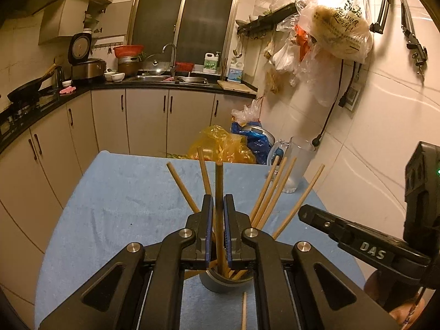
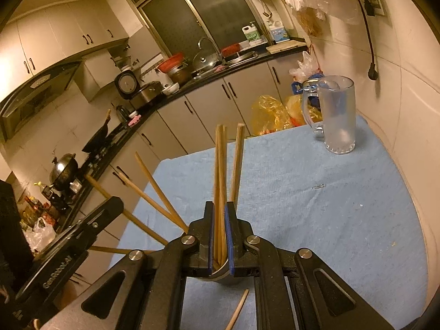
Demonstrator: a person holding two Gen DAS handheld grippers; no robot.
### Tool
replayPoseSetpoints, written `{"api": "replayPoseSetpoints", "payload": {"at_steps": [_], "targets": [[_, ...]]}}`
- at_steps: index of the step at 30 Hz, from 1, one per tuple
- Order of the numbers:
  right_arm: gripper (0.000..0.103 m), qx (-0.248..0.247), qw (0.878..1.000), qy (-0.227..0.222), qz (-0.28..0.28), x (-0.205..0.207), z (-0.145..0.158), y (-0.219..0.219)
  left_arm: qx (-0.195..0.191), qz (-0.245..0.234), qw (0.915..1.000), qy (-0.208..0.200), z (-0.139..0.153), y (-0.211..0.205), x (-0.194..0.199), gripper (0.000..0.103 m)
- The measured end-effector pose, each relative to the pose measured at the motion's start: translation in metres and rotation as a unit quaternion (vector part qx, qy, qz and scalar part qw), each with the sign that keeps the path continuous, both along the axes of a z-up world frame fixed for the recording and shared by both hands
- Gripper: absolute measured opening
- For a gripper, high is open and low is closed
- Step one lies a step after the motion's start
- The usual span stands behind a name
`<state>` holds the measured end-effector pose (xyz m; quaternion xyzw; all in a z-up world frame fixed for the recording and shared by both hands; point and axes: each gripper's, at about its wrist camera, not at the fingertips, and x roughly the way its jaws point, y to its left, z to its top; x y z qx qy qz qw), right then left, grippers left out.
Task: Organize utensils
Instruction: 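Open both grippers to release the chopsticks into the cup, then move both grippers toward the last chopsticks on the towel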
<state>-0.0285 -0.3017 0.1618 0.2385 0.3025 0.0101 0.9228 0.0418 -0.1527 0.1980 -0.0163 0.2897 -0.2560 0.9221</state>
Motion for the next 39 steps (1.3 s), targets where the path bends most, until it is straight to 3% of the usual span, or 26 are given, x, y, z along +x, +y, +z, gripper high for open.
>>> {"api": "replayPoseSetpoints", "payload": {"at_steps": [6,8,12,15,17,22,28,31,39], "targets": [[0.023,-0.011,1.000,-0.024,-0.001,-0.022,0.016,0.002,-0.007,0.003,1.0000,-0.005,0.006,0.006,-0.009,0.016],[0.033,-0.016,0.999,-0.031,-0.006,-0.031,0.020,0.004,-0.011,0.002,0.9999,-0.009,0.008,0.009,-0.015,0.017],[0.048,-0.034,0.998,-0.042,-0.022,-0.046,0.022,0.006,-0.011,0.008,0.9996,-0.024,0.012,0.016,-0.027,0.032],[0.073,-0.056,0.996,-0.048,-0.049,-0.057,0.019,0.011,-0.015,0.013,0.9994,-0.029,0.013,0.022,-0.036,0.034],[0.080,-0.080,0.993,-0.049,-0.069,-0.062,0.015,0.015,-0.018,0.018,0.9992,-0.030,0.011,0.026,-0.042,0.037],[0.085,-0.093,0.990,-0.035,-0.096,-0.064,0.006,0.018,-0.015,0.035,0.9985,-0.039,0.007,0.036,-0.053,0.052],[0.093,-0.145,0.981,-0.031,-0.122,-0.068,0.008,0.022,-0.015,0.049,0.9978,-0.042,0.002,0.049,-0.063,0.059],[0.099,-0.139,0.983,-0.027,-0.120,-0.068,0.005,0.023,-0.008,0.053,0.9978,-0.038,-0.005,0.055,-0.068,0.061],[0.102,-0.153,0.977,-0.021,-0.144,-0.071,-0.001,0.025,0.019,0.061,0.9968,-0.048,-0.020,0.065,-0.088,0.068]]}}
